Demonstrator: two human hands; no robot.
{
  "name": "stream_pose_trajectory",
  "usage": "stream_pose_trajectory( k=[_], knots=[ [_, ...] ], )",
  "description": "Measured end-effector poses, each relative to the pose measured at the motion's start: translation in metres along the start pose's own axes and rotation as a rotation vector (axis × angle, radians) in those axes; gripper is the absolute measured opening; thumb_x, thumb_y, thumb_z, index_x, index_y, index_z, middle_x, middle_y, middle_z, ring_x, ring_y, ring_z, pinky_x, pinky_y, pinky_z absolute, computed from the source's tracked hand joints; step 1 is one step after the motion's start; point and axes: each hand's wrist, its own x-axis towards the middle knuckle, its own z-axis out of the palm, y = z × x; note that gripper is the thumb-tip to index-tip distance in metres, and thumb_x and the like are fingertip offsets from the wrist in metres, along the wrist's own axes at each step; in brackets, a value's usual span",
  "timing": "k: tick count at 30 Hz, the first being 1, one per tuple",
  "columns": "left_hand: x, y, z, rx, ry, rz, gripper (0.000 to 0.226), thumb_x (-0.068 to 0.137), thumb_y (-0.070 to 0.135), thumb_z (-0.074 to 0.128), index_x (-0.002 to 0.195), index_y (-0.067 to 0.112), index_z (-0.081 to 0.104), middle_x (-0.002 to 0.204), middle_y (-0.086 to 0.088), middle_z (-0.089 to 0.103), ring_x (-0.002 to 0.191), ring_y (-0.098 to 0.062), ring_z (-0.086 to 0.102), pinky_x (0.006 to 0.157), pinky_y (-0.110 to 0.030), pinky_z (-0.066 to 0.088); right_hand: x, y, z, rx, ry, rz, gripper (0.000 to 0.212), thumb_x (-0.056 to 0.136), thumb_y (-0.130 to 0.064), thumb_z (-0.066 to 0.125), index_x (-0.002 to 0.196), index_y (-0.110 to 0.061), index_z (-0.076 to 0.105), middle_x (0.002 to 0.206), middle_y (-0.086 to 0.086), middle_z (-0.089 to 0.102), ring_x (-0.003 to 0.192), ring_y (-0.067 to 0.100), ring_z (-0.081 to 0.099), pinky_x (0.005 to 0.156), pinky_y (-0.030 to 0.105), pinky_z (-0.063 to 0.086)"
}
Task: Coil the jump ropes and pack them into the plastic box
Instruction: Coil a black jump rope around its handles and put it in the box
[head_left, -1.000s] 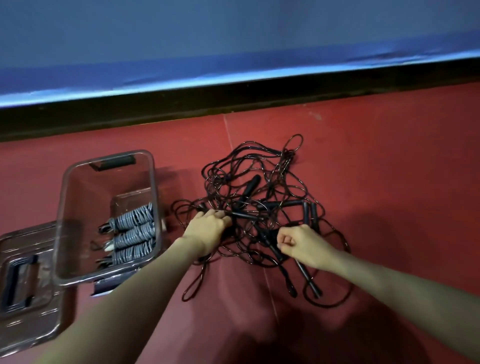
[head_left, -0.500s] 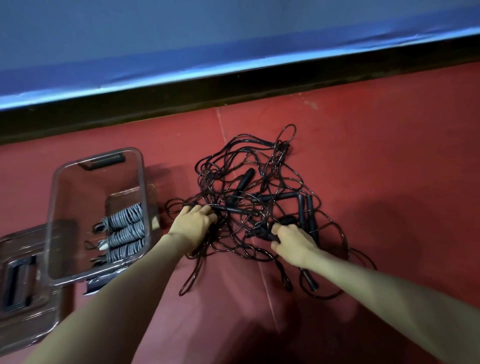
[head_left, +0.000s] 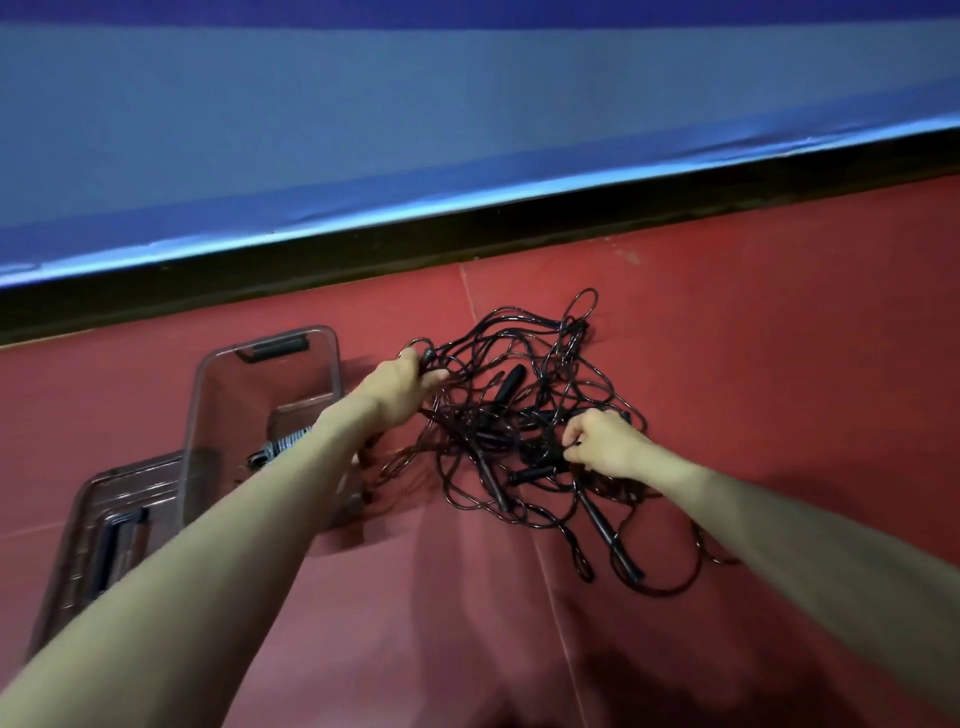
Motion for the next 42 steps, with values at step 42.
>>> stream_pose_trajectory(
  k=[42],
  knots=[
    [-0.226, 0.181, -0.202, -0.918, 0.524, 0.862, 0.027, 0.104, 0.024, 0.042, 0.088, 0.016, 0.062, 0.063, 0.004, 0.039, 0.048, -0.01, 0.026, 0.047, -0.024, 0.017, -0.124, -0.158, -0.115, 0.425, -0.153, -0.582, 0.049, 0.087, 0.003, 0.064, 0.119, -0.033, 0.057, 0.127, -0.006, 0.06, 0.122, 0.009, 0.051, 0.106, 0.036, 0.042]
  ],
)
